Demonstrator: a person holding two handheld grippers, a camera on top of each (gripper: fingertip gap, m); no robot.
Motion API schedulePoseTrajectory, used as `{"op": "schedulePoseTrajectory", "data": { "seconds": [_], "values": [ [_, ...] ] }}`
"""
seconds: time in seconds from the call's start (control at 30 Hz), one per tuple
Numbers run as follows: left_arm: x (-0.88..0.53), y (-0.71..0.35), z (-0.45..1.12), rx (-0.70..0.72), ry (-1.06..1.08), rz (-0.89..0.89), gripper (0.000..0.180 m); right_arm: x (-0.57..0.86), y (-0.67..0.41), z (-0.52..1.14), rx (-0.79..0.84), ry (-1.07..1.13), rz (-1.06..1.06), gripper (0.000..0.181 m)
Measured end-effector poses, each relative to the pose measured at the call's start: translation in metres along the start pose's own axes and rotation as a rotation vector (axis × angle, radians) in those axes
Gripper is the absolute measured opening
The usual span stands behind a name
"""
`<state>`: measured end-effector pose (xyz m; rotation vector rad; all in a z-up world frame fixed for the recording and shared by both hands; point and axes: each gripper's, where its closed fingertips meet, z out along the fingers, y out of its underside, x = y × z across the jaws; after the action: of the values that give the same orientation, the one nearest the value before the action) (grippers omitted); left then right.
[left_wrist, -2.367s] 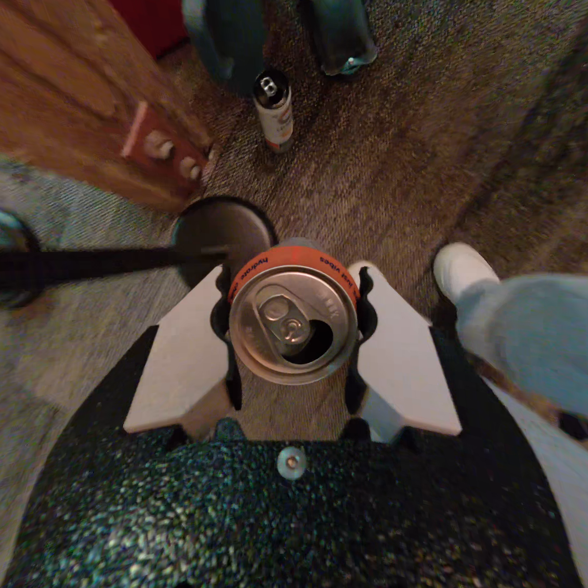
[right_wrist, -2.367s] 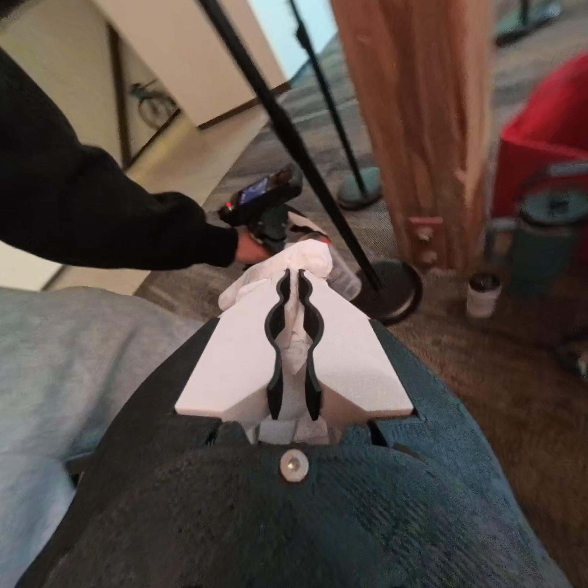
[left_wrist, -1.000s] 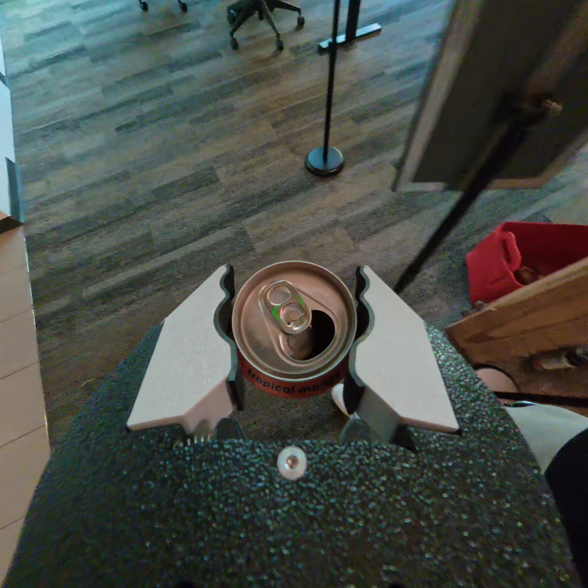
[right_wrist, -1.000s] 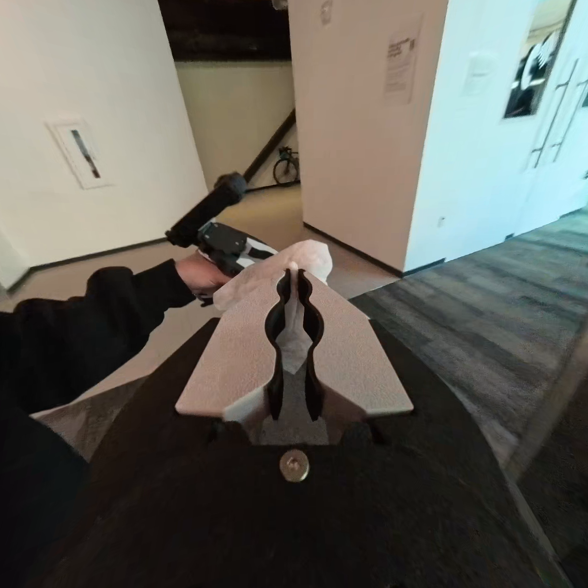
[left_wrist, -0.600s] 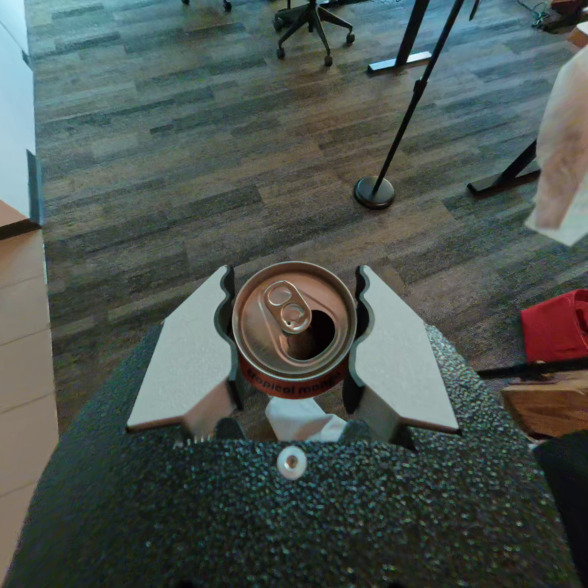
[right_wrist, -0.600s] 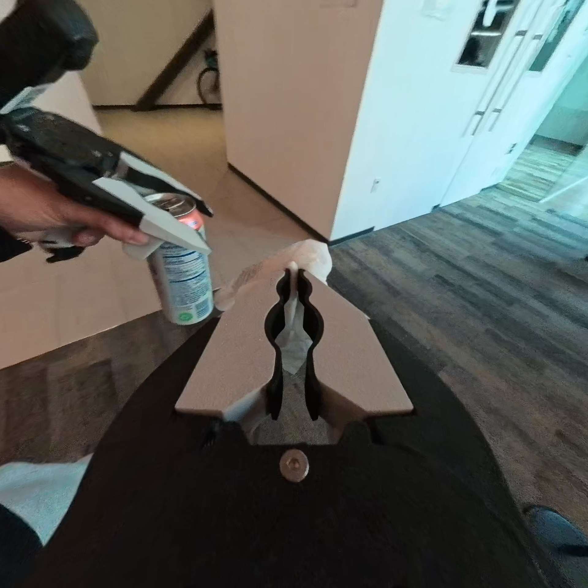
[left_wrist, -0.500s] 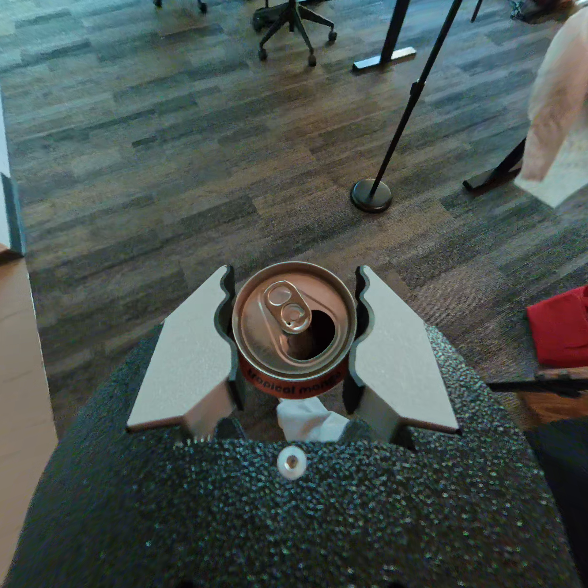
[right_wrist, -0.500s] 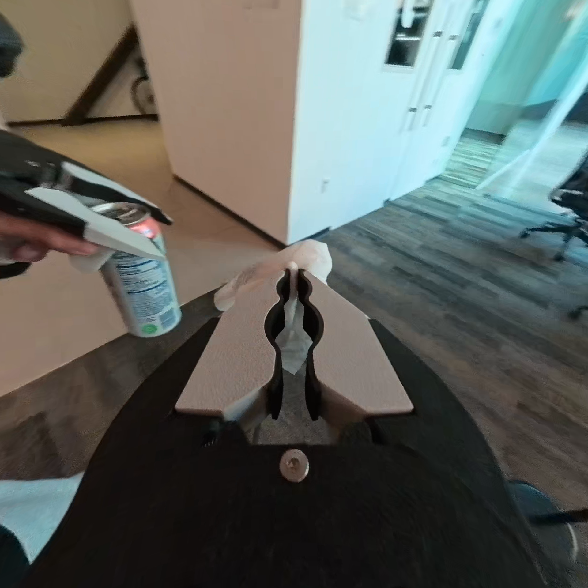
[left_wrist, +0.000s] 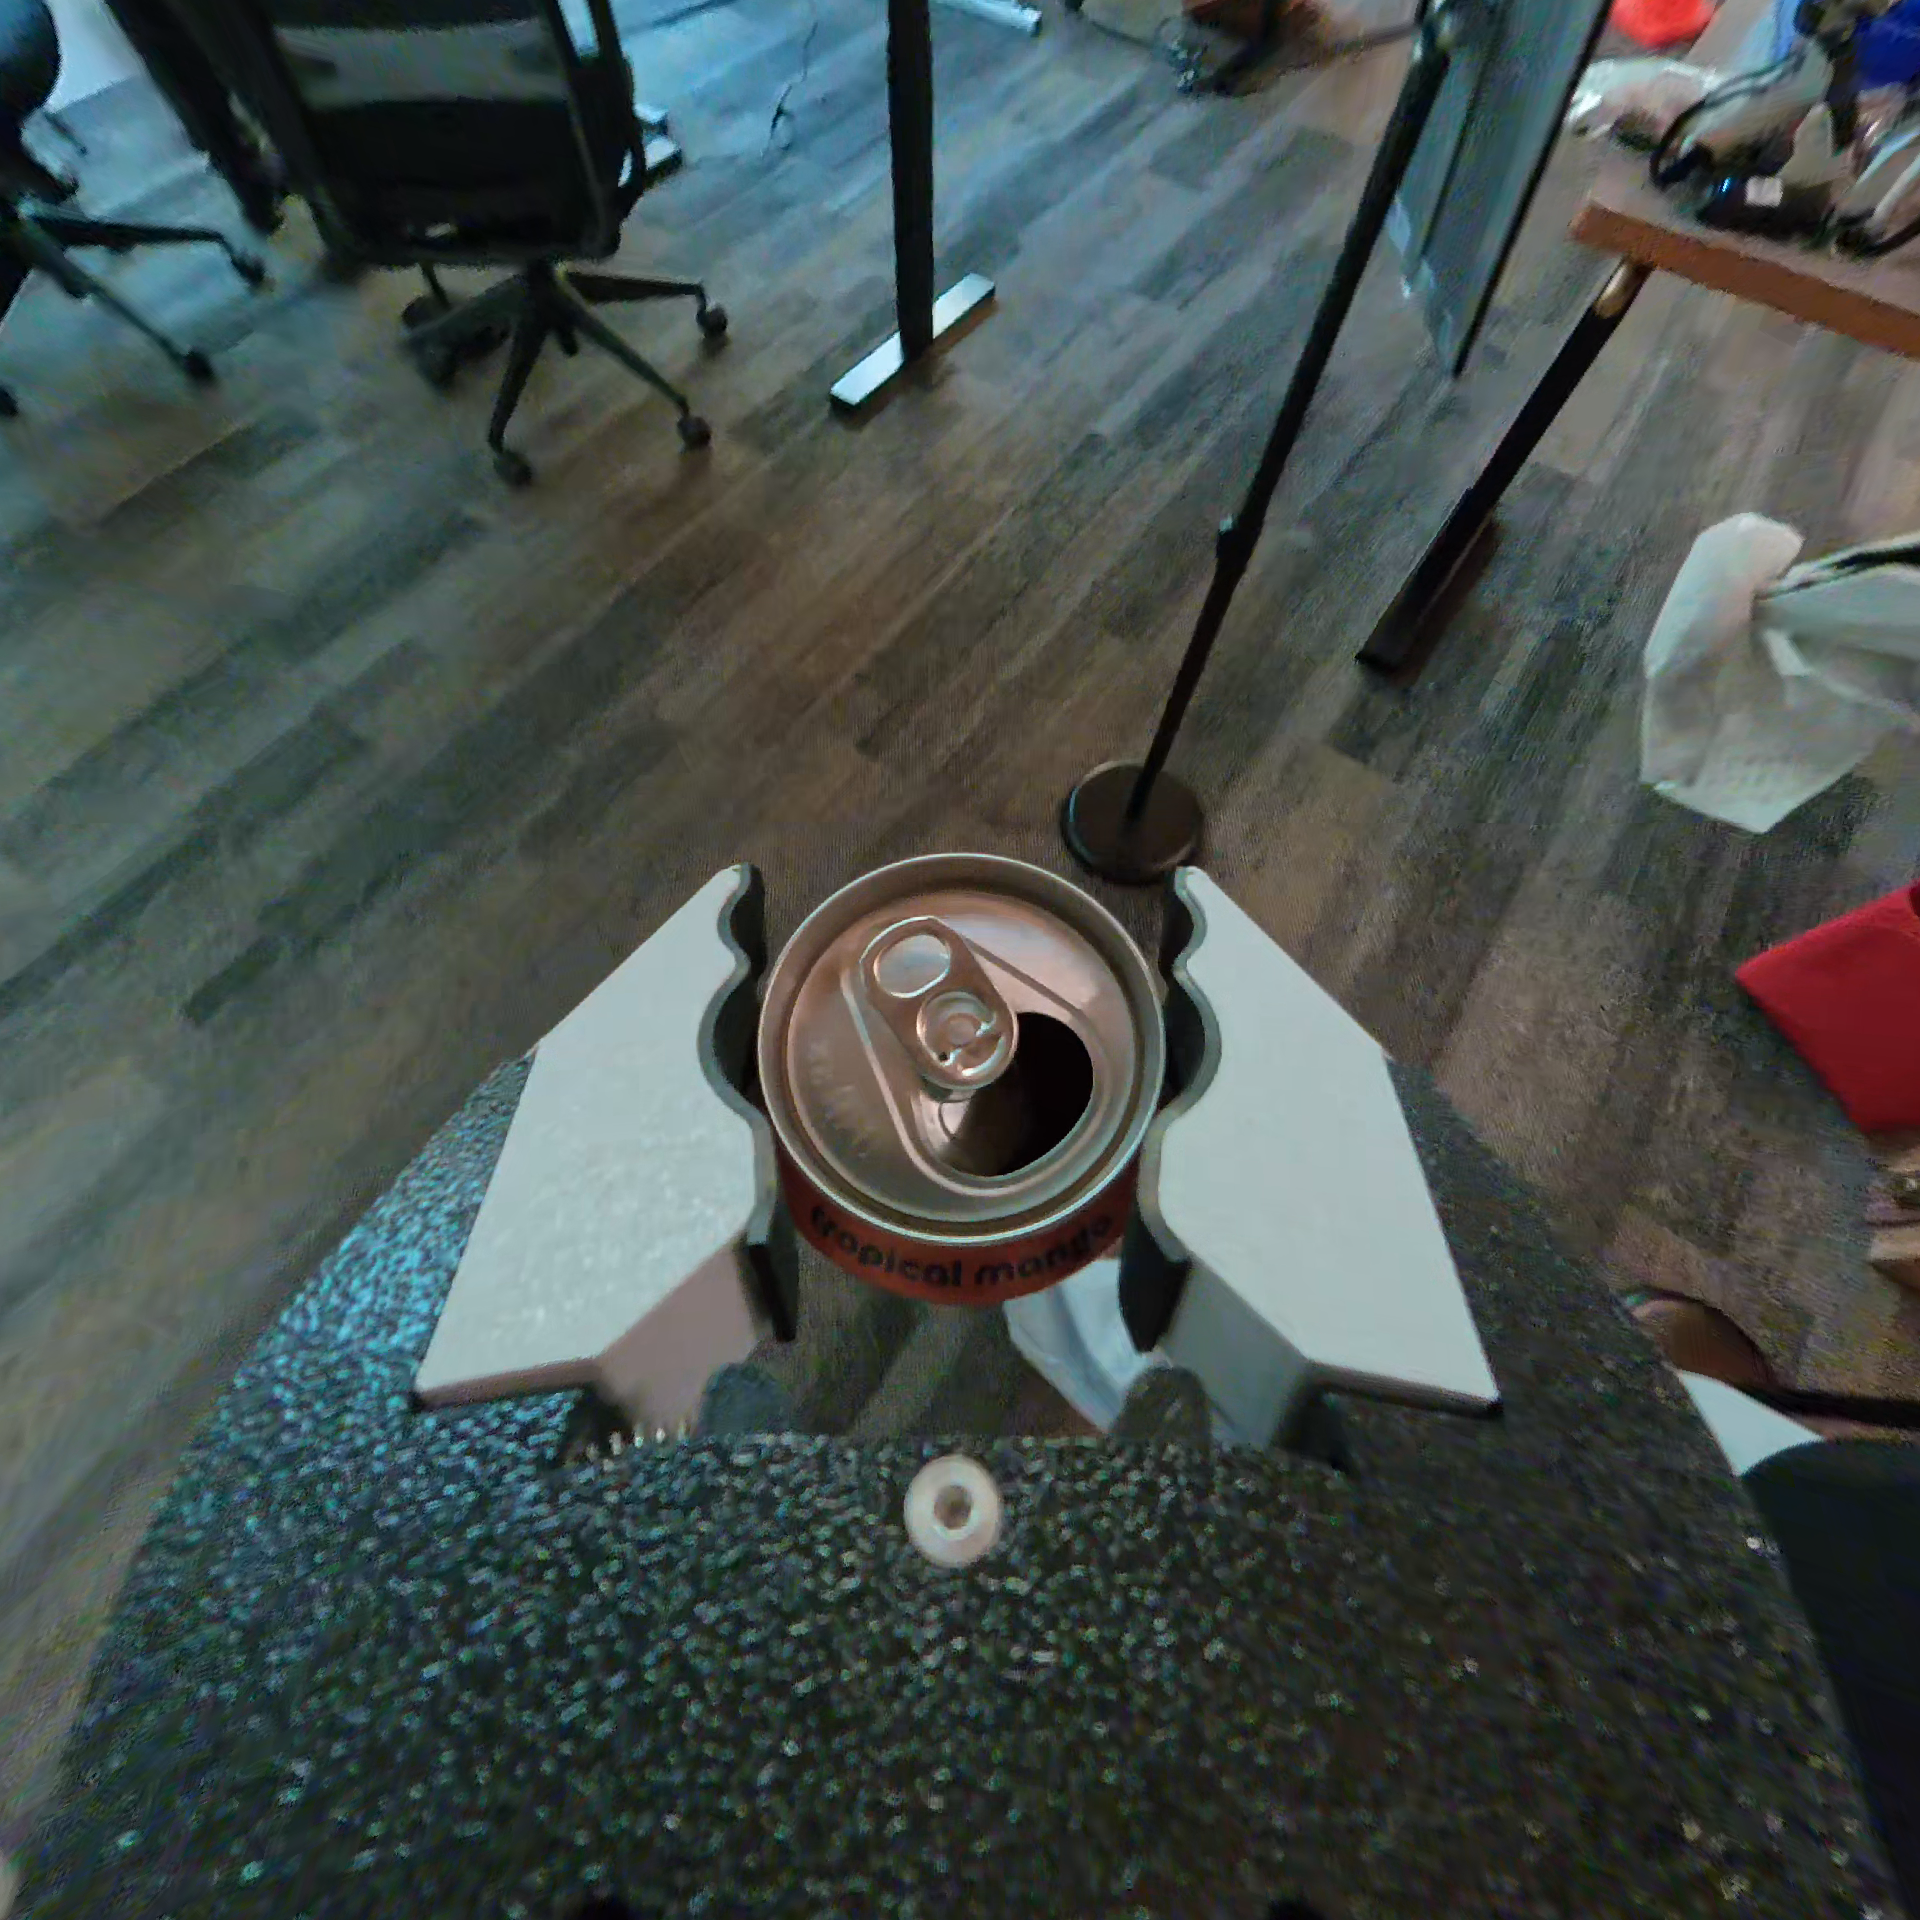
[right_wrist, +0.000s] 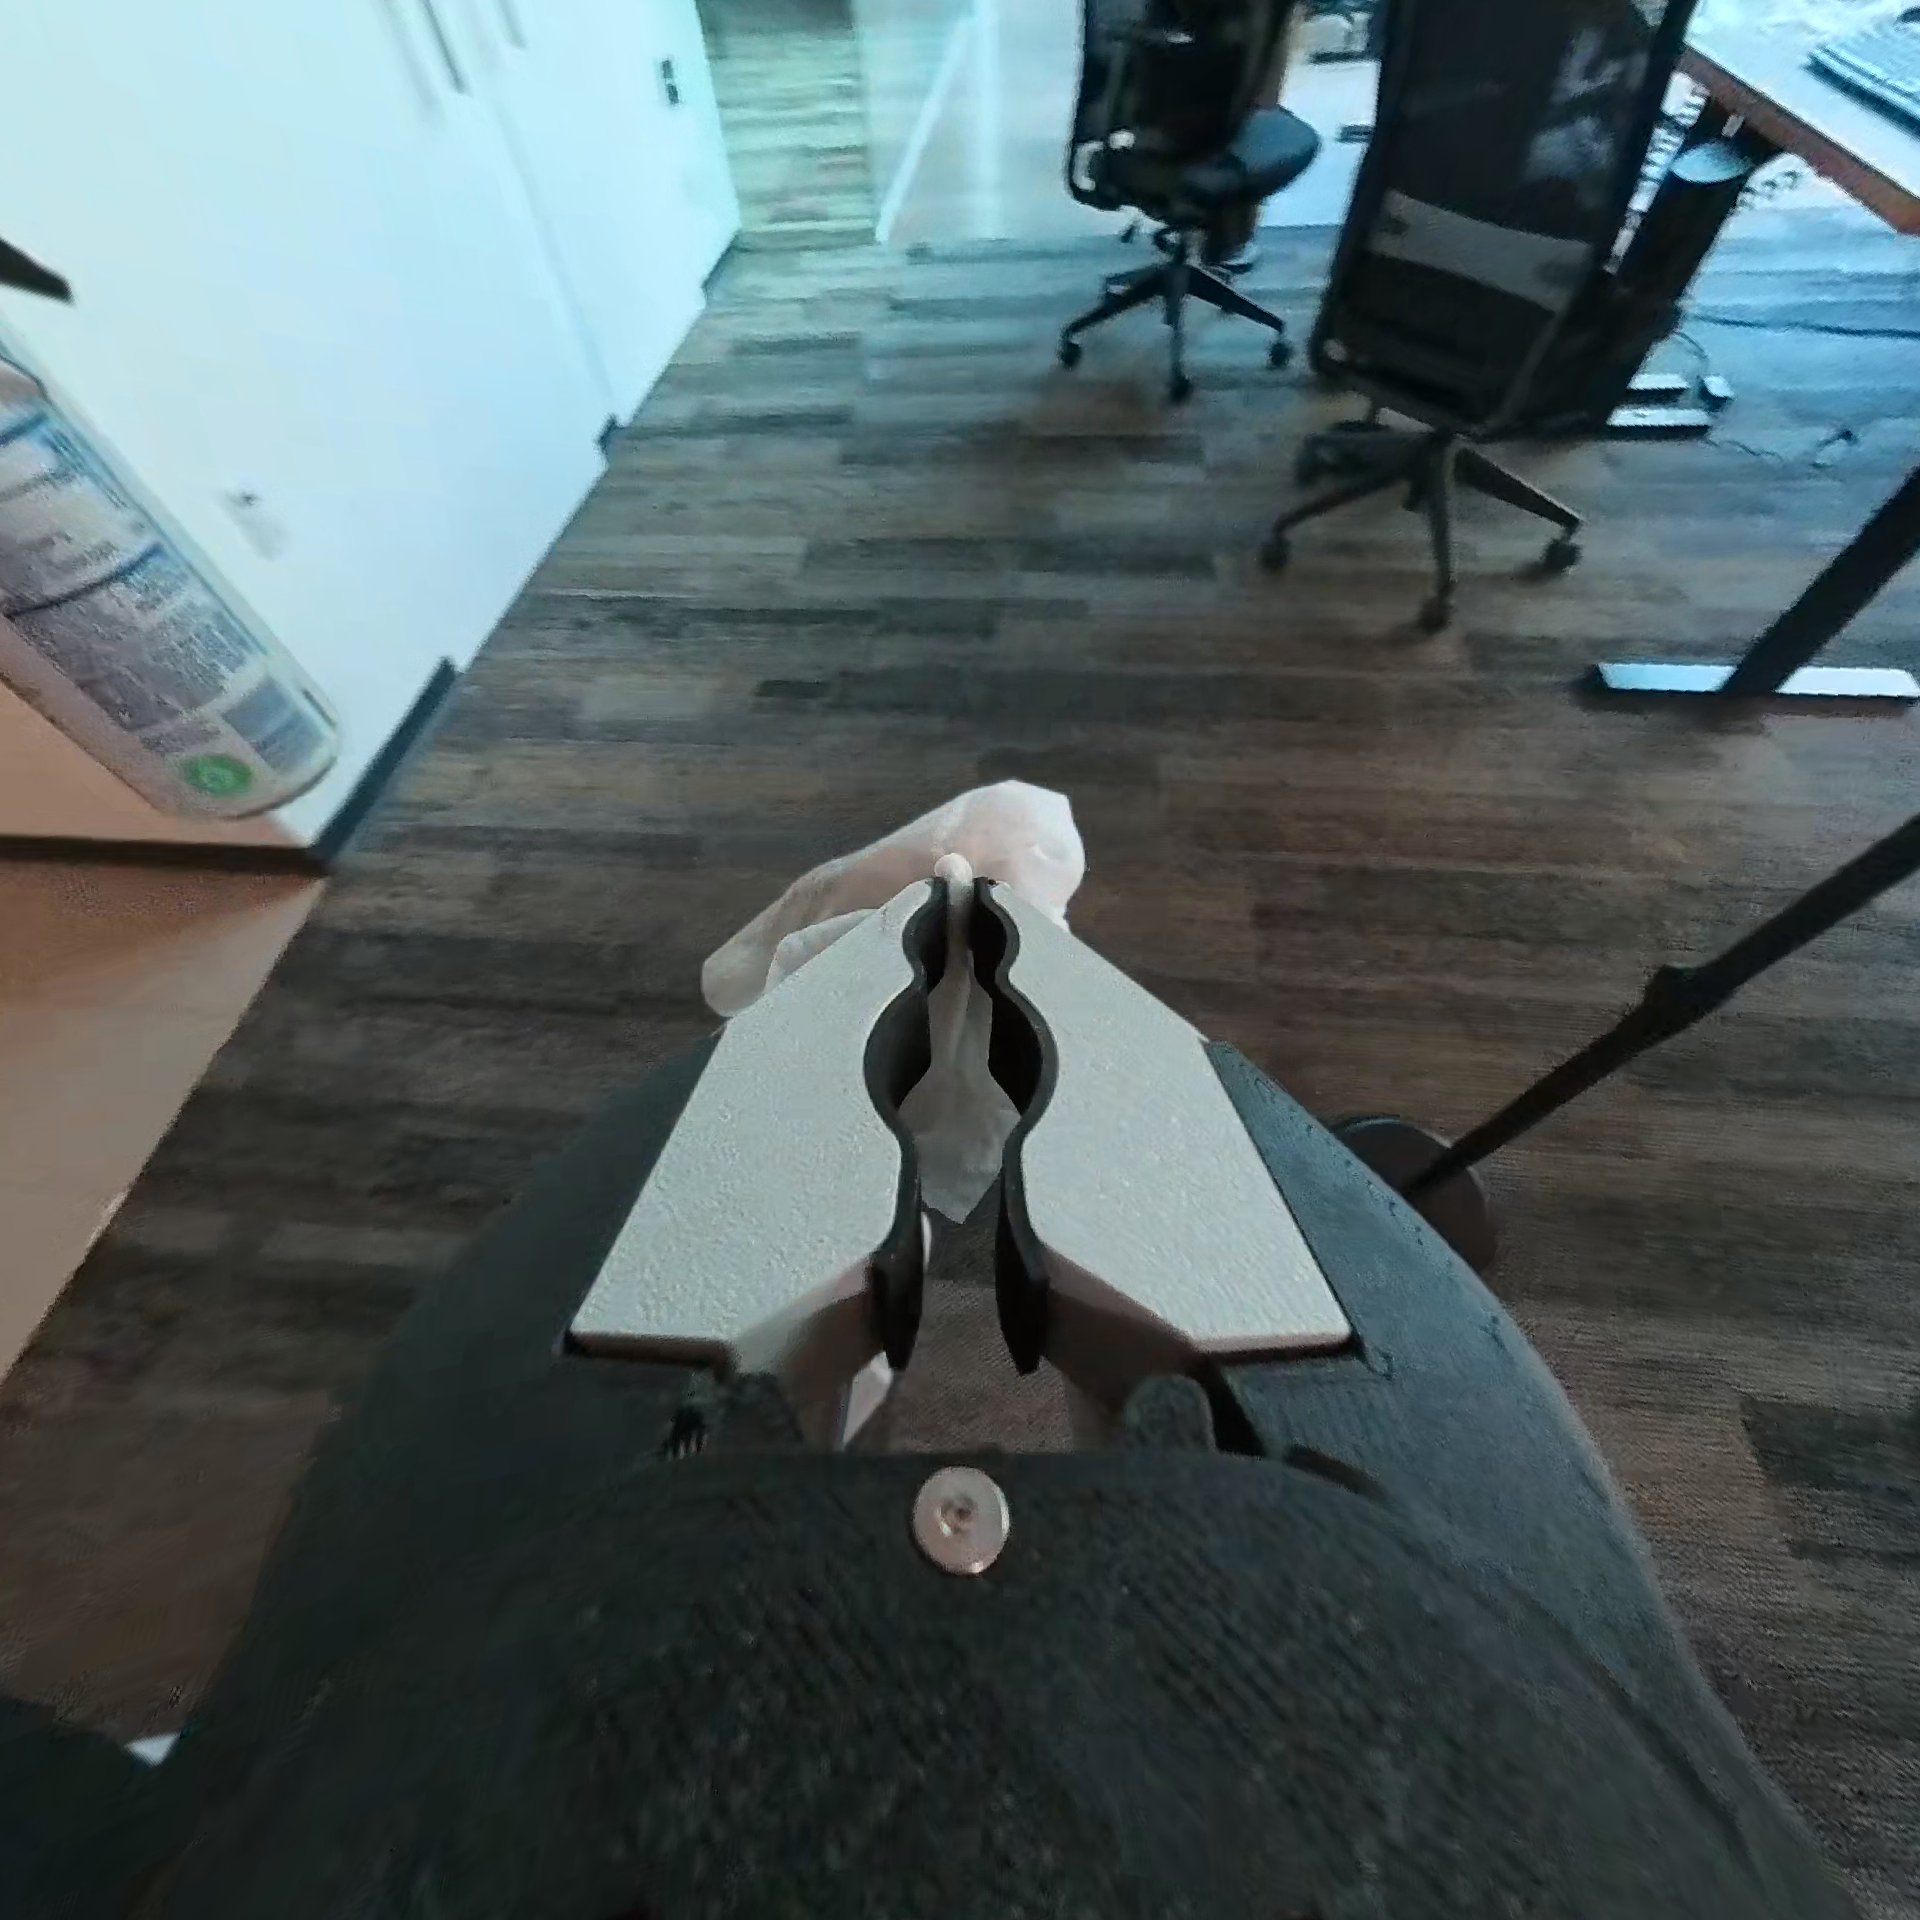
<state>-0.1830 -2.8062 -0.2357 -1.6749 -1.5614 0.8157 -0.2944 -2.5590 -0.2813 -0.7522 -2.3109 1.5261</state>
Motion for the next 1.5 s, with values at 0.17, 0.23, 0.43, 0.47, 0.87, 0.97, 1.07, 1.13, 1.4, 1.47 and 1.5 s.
{"op": "schedulePoseTrajectory", "data": {
  "seconds": [0.17,0.23,0.43,0.47,0.87,0.97,1.07,1.13,1.4,1.47,1.5],
  "values": [
    [-0.081,-0.096,0.152,0.032,0.088,0.050,0.074,0.089,-0.062,0.140,0.038,0.079,0.009,0.002],
    [-0.115,-0.144,0.208,0.046,0.107,0.068,0.074,0.130,-0.104,0.199,0.062,0.099,0.007,0.002],
    [-0.178,-0.291,0.354,0.062,0.188,0.150,0.074,0.250,-0.248,0.314,0.153,0.160,-0.042,0.002],
    [-0.185,-0.315,0.385,0.066,0.203,0.173,0.074,0.276,-0.266,0.330,0.167,0.177,-0.050,0.002],
    [-0.146,-0.620,0.789,0.144,0.570,0.404,0.074,0.647,-0.396,0.490,0.240,0.446,-0.014,0.002],
    [-0.091,-0.692,0.882,0.128,0.690,0.453,0.075,0.744,-0.401,0.491,0.209,0.541,0.020,0.002],
    [-0.026,-0.749,0.972,0.131,0.801,0.506,0.074,0.847,-0.396,0.486,0.213,0.632,0.048,0.002],
    [0.017,-0.783,1.036,0.139,0.846,0.536,0.075,0.921,-0.386,0.486,0.228,0.668,0.063,0.002],
    [0.186,-0.933,1.266,0.168,0.915,0.598,0.074,1.229,-0.390,0.506,0.237,0.678,0.094,0.002],
    [0.226,-0.976,1.315,0.156,0.955,0.593,0.074,1.295,-0.399,0.506,0.217,0.676,0.105,0.002],
    [0.246,-0.998,1.341,0.156,0.972,0.593,0.075,1.325,-0.405,0.505,0.220,0.675,0.112,0.002]
  ]
}}
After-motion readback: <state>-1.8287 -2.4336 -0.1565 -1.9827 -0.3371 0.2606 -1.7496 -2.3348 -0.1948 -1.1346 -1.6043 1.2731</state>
